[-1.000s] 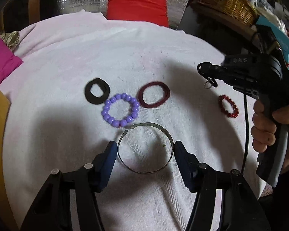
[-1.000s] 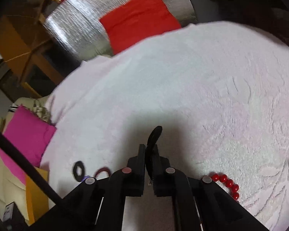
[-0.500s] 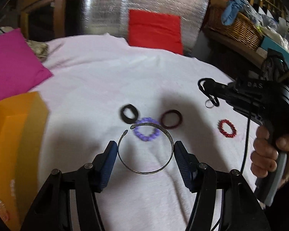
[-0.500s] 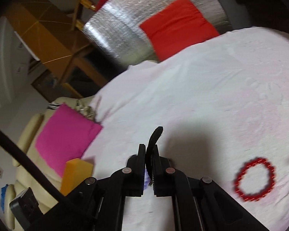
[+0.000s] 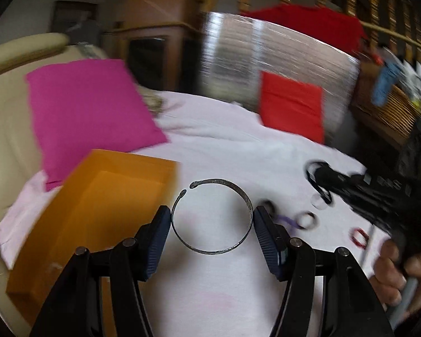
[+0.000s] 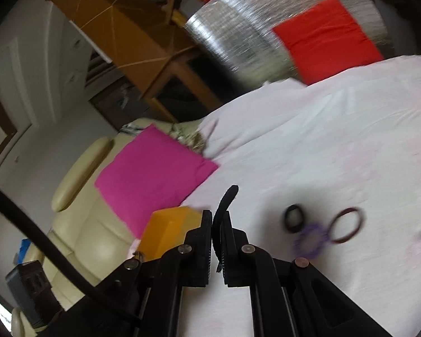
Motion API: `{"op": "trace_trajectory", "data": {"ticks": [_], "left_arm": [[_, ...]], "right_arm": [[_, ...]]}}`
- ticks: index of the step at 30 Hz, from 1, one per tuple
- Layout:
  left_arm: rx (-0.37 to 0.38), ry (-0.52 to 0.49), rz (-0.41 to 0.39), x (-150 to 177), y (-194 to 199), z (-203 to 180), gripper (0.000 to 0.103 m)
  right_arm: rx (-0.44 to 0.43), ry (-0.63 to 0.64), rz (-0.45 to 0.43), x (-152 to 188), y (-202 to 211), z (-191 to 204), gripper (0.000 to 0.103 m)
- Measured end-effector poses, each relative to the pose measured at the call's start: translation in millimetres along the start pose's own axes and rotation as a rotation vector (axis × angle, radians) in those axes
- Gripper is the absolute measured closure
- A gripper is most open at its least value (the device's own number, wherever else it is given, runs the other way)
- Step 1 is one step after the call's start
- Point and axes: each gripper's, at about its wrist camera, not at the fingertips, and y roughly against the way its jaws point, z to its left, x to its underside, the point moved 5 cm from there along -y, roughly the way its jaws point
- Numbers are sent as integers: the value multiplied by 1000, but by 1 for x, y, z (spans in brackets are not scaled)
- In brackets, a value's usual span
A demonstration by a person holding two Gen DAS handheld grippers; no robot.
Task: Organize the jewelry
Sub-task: 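Carry the bangle and hair tie over the orange box and release both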
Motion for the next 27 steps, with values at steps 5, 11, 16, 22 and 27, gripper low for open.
{"op": "trace_trajectory", "data": {"ticks": [5,11,16,22,27], "left_arm": [[-155,96,-47,-8,-3,62,41],[-257,192,-14,-6,-18,116,41],[-343,243,7,-5,-27,149,41],[-397,262,40,0,-32,171,41],[-415,264,93,8,-41,179,41]], "right_arm": [[-13,57,76,11,-35,44,96],[-56,88,152,19,-81,91,96],[-66,96,233,39,-125,117,96],[-65,110,293,61,-164,134,96],[-28,123,320,72,-187,132,96]]}}
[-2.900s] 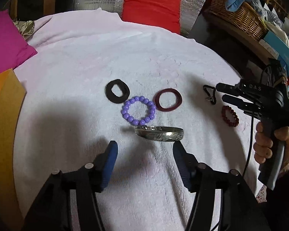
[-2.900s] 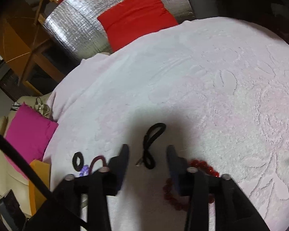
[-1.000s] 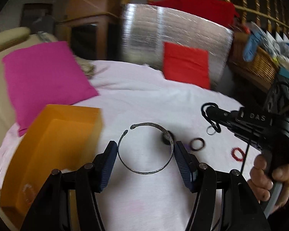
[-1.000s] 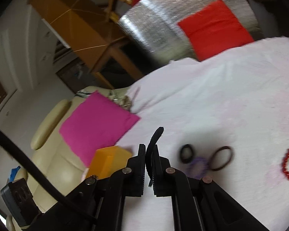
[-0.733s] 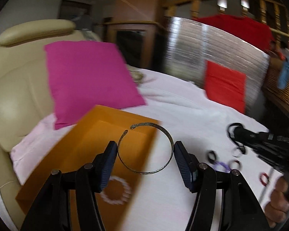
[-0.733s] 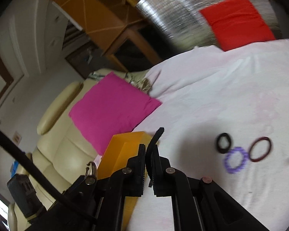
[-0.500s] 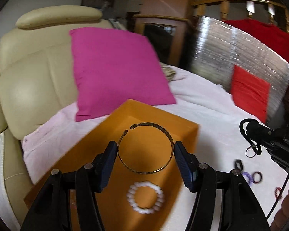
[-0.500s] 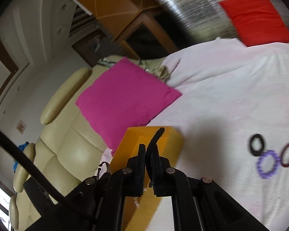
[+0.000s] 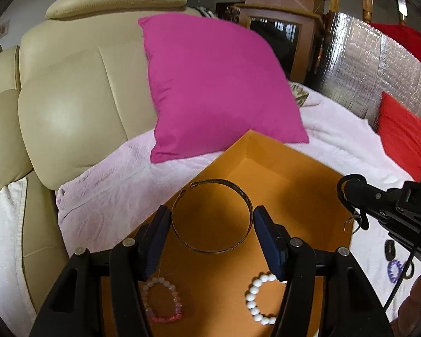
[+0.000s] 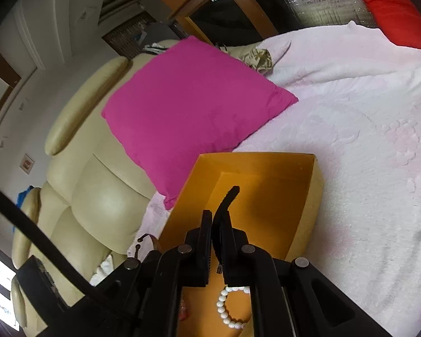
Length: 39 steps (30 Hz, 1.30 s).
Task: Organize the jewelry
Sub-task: 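Carry the bangle and hair tie over the orange box and release both, then move both open grippers back toward the remaining bracelets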
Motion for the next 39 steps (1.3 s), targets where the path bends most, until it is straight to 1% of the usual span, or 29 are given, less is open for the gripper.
{"op": "trace_trajectory", "data": {"ticks": [6,12,15,17,20,25,29,32,34,39], "left_arm": [[0,-12,66,7,-16,0,40],[-3,-29,87,9,-21,-3,40],[-17,-35,100,10,-24,-3,40],[-24,-43,106,10,-27,-4,40],[-23,-51,112,11,-28,-6,40],[-49,-59,71,6,-21,-7,40],[-71,-76,37,3,-16,-12,40],[-84,-107,-24,-1,-6,-24,39],[-96,-139,-75,-2,3,-35,35],[-106,-244,-181,-1,25,-73,33]], "right_arm": [[59,9,17,-1,-18,-8,96],[90,17,21,-2,-23,-9,95],[97,11,21,-2,-24,-11,94],[101,-3,20,-3,-22,-15,90],[97,-19,4,-5,-16,-18,89],[82,-27,-44,-9,6,-21,89],[102,-21,-76,-10,30,-31,89],[114,-47,-106,-8,57,-48,89],[127,-55,-125,-7,75,-59,89],[182,-86,-200,2,140,-102,89]]}}
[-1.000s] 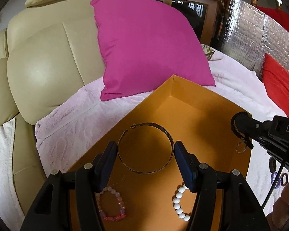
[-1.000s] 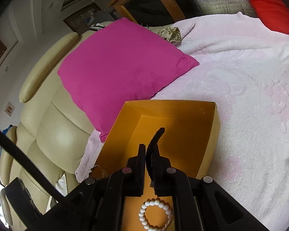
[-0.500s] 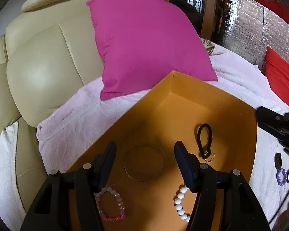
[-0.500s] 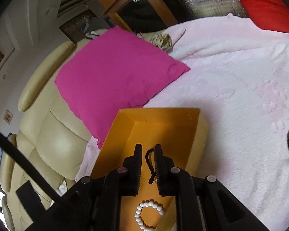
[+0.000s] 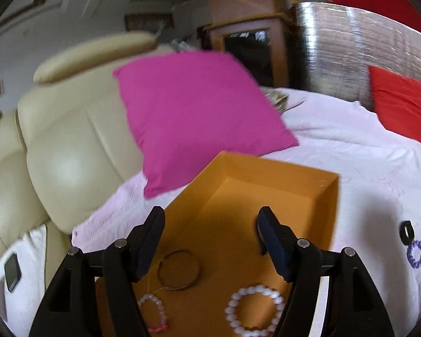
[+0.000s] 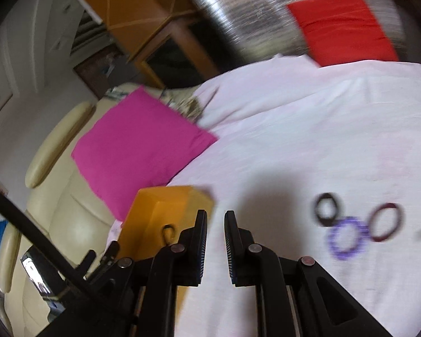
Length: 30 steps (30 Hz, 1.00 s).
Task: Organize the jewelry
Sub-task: 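Move both open grippers back toward the remaining bracelets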
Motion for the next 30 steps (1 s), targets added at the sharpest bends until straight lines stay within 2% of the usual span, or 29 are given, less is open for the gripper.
{"op": "trace_trajectory", "data": {"ticks": [3,5,7,10,14,17,24,26,30], "left_arm": [[0,-79,-62,-4,15,-26,31],[13,-131,-93,-6,23,-46,31],[28,-166,-110,-6,30,-62,31],[52,-208,-122,-5,36,-84,31],[75,-250,-127,-2,41,-109,31],[94,-279,-128,3,47,-129,31],[195,-339,-92,19,59,-182,31],[237,-356,-57,26,58,-197,31],[392,-371,69,41,46,-224,31]], "right_arm": [[61,-23,-58,-3,38,-40,88],[102,-45,-92,-3,62,-66,84],[138,-82,-127,-1,84,-94,79],[169,-159,-177,3,111,-136,78],[207,-277,-191,9,135,-189,78],[230,-320,-186,9,147,-214,78],[251,-377,-159,15,163,-253,78],[241,-391,-138,17,159,-257,78],[208,-399,-105,21,150,-258,78]]}}
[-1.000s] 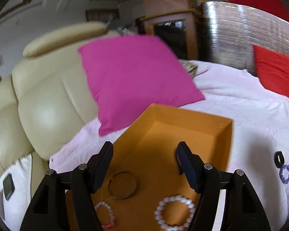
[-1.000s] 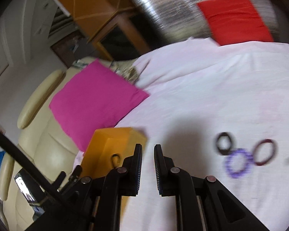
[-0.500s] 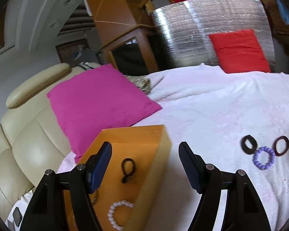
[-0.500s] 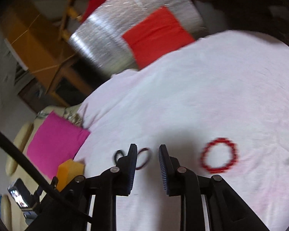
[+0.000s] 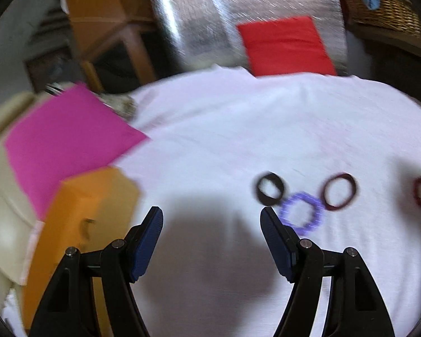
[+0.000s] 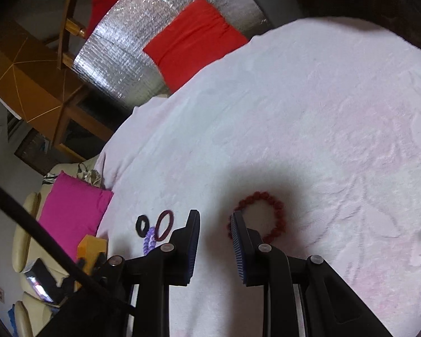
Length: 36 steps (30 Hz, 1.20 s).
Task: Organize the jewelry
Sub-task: 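Move both open grippers back toward the remaining bracelets, then grasp the purple beaded bracelet with the left gripper while the right grasps the dark red ring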
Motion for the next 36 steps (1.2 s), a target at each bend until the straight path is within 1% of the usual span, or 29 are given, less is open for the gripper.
{"op": "trace_trajectory", "data": {"ticks": [2,4,5,7,8,9,12,13,15,16,17,18,19,20,21,23,25,27,30,31,32,33,34,36], "left_arm": [[96,20,48,1,-12,-6,31],[164,47,85,2,-23,-9,31],[205,76,110,3,-29,-9,31],[239,112,130,5,-37,-8,32],[261,123,138,5,-40,-9,35],[283,128,145,5,-43,-10,39],[353,137,165,4,-49,-22,42],[380,140,173,5,-50,-28,45],[417,136,200,6,-54,-36,64],[433,140,210,8,-57,-38,67],[445,146,208,8,-58,-38,73],[456,144,210,7,-57,-37,84],[463,142,212,7,-57,-38,86],[456,140,218,8,-57,-36,96],[451,138,231,10,-59,-34,96],[474,153,238,10,-59,-30,96],[473,147,241,10,-56,-26,96],[482,148,244,10,-55,-23,96],[481,142,241,12,-50,-18,96],[481,138,238,12,-48,-17,96],[483,135,237,12,-46,-16,96],[482,133,236,13,-45,-15,96],[480,130,234,14,-44,-13,96],[480,130,229,17,-40,-8,96]], "right_arm": [[-18,5,21,2,-8,6,78],[-30,29,50,4,-19,16,78],[-31,44,63,5,-25,22,78],[-34,62,82,7,-33,29,78],[-38,69,87,8,-37,33,78],[-41,74,90,8,-41,37,78],[-52,95,98,9,-51,46,78],[-53,104,101,10,-56,50,78],[-51,116,110,9,-65,54,78],[-48,123,118,9,-72,57,78],[-47,130,125,10,-77,60,78],[-48,141,137,11,-85,64,78],[-47,152,147,12,-91,68,78],[-44,161,152,13,-94,69,78],[-39,176,157,14,-99,73,78],[-28,210,167,17,-110,82,78],[-10,240,171,19,-118,88,78],[35,284,164,22,-125,92,78],[128,360,147,27,-137,93,78],[143,385,145,30,-141,94,81],[154,411,129,30,-141,95,92],[185,459,115,32,-141,98,96],[199,479,110,33,-141,98,96],[197,476,104,33,-136,97,97]]}}
